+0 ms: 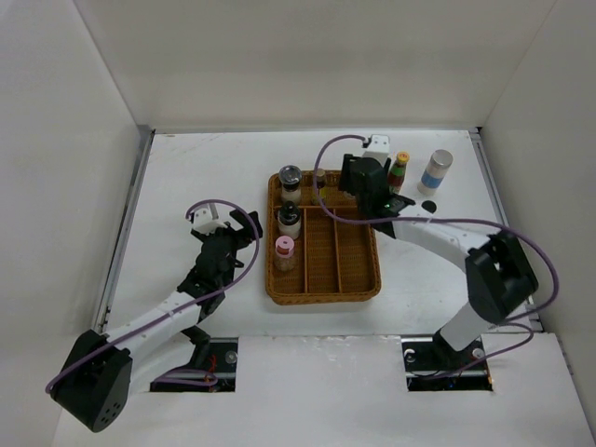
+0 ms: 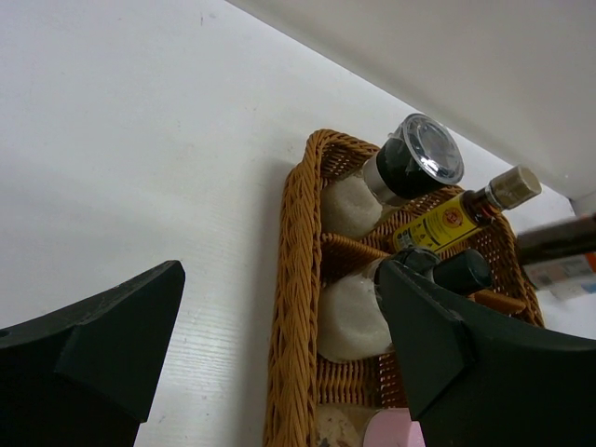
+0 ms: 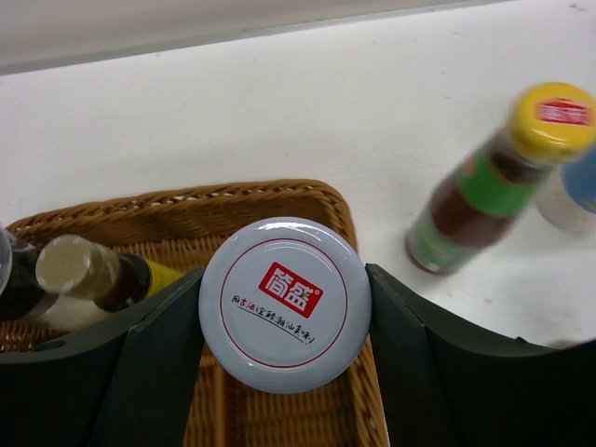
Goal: Organize the condiment bottles
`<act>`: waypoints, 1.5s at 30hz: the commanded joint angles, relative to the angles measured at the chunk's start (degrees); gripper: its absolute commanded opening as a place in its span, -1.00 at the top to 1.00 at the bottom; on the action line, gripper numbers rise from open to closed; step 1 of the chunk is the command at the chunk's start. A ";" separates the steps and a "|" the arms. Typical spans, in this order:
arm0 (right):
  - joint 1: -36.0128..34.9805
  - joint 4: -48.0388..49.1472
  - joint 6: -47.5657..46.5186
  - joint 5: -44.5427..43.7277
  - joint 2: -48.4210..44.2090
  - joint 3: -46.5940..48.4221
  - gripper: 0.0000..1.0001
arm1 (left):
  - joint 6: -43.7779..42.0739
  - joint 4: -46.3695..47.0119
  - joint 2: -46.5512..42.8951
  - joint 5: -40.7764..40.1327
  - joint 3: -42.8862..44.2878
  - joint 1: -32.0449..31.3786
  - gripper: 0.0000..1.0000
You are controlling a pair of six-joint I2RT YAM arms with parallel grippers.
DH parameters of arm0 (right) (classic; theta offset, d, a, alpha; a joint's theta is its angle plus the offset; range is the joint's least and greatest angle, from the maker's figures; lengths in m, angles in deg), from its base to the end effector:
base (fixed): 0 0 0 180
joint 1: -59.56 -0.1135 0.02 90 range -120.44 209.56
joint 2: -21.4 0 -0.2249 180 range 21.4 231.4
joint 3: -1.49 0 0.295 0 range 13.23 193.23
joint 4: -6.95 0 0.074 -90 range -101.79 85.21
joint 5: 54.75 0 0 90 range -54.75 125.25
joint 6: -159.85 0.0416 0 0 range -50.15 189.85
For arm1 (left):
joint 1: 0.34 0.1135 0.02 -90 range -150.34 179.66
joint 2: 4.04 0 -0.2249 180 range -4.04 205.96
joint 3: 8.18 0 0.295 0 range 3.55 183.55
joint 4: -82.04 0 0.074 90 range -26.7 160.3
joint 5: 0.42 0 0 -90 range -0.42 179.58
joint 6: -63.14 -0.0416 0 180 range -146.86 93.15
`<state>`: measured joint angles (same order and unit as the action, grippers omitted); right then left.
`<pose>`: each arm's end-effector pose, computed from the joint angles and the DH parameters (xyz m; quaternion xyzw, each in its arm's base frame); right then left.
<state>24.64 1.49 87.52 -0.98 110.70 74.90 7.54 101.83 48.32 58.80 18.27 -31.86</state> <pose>0.3430 0.2095 0.2185 0.0556 0.8023 0.0072 0.5942 0.2303 -0.1163 0.1510 -0.1953 0.7125 -0.1849 0.6481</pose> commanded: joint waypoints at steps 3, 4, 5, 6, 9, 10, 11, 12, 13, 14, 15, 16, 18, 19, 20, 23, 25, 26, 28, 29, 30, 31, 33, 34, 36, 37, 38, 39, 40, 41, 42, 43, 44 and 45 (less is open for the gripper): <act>0.60 9.45 -1.50 4.32 8.42 9.16 0.11 | 0.59 3.89 1.78 0.64 -0.22 -0.24 -0.73; 0.60 9.62 -1.67 4.50 9.66 9.87 0.10 | 0.59 3.89 1.70 0.64 -0.22 -0.24 -0.73; 0.60 9.54 -1.33 4.67 10.71 10.31 0.09 | 0.59 3.89 1.61 0.55 -0.22 -0.24 -0.73; 0.51 9.54 -1.15 4.85 11.77 10.49 0.08 | 0.59 3.89 1.61 0.55 -0.22 -0.24 -0.73; 0.33 8.75 -0.97 4.94 14.50 10.84 0.02 | 0.59 3.89 1.52 0.64 -0.39 -0.07 -0.73; 0.33 8.66 -0.71 4.68 14.76 10.58 0.02 | 0.59 3.89 1.43 0.64 -0.39 -0.07 -0.73; 0.42 8.57 -0.27 4.59 15.03 10.14 0.00 | 0.59 3.89 1.69 0.64 -0.31 -0.07 -0.73; 0.60 8.57 0.43 4.76 15.12 9.70 -0.03 | 0.59 3.89 1.96 0.64 -0.22 0.02 -0.73; 0.60 8.57 0.78 4.94 15.12 9.35 -0.09 | 0.59 3.89 2.13 0.64 -0.22 0.02 -0.73; 0.68 8.57 0.87 4.94 15.03 9.09 -0.13 | 0.59 3.89 2.13 0.64 -0.22 -0.15 -0.73; 0.68 8.57 0.87 4.68 14.68 8.82 -0.17 | 0.59 3.89 2.13 0.64 -0.13 -0.24 -0.73; 0.77 8.57 0.87 4.50 14.07 8.56 -0.23 | 0.59 4.07 2.31 0.64 -0.04 -0.24 -0.73; 0.95 8.57 1.22 4.50 12.66 8.03 -0.45 | 0.59 4.50 2.92 0.64 -0.04 -0.24 -0.73; 1.12 8.57 0.96 4.59 11.87 8.03 -0.53 | 0.59 4.51 2.92 0.64 -0.04 -0.24 -0.73; 1.12 8.31 0.70 4.85 11.00 7.94 -0.58 | 0.59 4.51 2.84 0.64 -0.13 -0.33 -0.73; 1.21 6.12 1.13 5.03 6.87 7.07 -0.62 | 0.59 4.59 2.49 0.64 -0.13 -0.24 -0.73; 1.21 5.67 0.70 5.46 4.14 6.01 -0.63 | 0.59 4.42 2.49 0.64 -0.22 -0.07 -0.73; 1.47 5.32 0.35 5.55 2.57 5.40 -0.63 | 0.59 4.33 2.31 0.64 -0.22 -0.07 -0.73; 2.79 4.97 0.08 4.85 -0.77 3.82 -0.60 | 0.59 4.59 2.13 0.64 -0.31 -0.07 -0.73; 3.93 4.88 0.34 4.68 -2.27 3.11 -0.58 | 0.59 4.59 2.39 0.64 -0.22 -0.07 -0.73; 5.33 4.62 0.43 4.50 -3.59 2.67 -0.57 | 0.59 4.59 2.57 0.64 -0.22 0.02 -0.73; 6.73 4.18 0.43 4.24 -4.73 2.58 -0.57 | 0.59 4.59 2.57 0.64 -0.22 -0.07 -0.73; 9.46 3.04 0.52 2.58 -6.85 2.49 -0.57 | 0.59 4.59 2.75 0.64 -0.13 -0.33 -0.73; 10.69 2.77 0.52 1.61 -7.38 2.49 -0.58 | 0.59 4.68 3.01 0.64 -0.04 -0.33 -0.73; 13.24 1.46 -0.62 1.34 -6.77 3.89 -0.60 | 0.59 4.77 3.19 0.73 -0.04 -0.24 -0.73; 14.47 -0.03 -1.06 1.42 -5.64 5.12 -0.60 | 0.59 4.77 3.01 0.73 -0.13 -0.33 -0.73; 15.44 -1.61 -1.41 1.16 -4.32 6.26 -0.60 | 0.59 4.77 2.75 0.73 -0.13 -0.33 -0.73; 16.15 -3.45 -1.59 1.42 -3.00 7.23 -0.61 | 0.59 4.77 2.75 0.73 -0.13 -0.33 -0.73; 16.68 -4.25 -1.50 1.51 -2.03 7.67 -0.61 | 0.59 4.77 2.92 0.73 -0.13 -0.24 -0.73; 17.03 -4.44 -1.50 2.03 -1.06 7.94 -0.62 | 0.59 4.77 3.10 0.73 -0.13 -0.24 -0.73; 17.29 -4.26 -1.76 2.82 -0.10 8.20 -0.62 | 0.59 4.77 3.27 0.73 -0.13 -0.33 -0.73; 17.47 -4.18 -1.85 3.53 0.70 8.38 -0.62 | 0.59 4.86 3.45 0.73 -0.04 -0.42 -0.73; 17.91 -4.17 -1.50 4.05 1.40 8.55 -0.62 | 0.59 4.86 3.80 0.73 0.13 -0.42 -0.73; 18.17 -4.09 -1.50 4.67 2.02 8.82 -0.61 | 0.59 5.03 4.24 0.73 0.22 -0.42 -0.73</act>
<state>42.30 -1.26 86.62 1.91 111.51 80.93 7.69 103.69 51.91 58.86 18.27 -31.91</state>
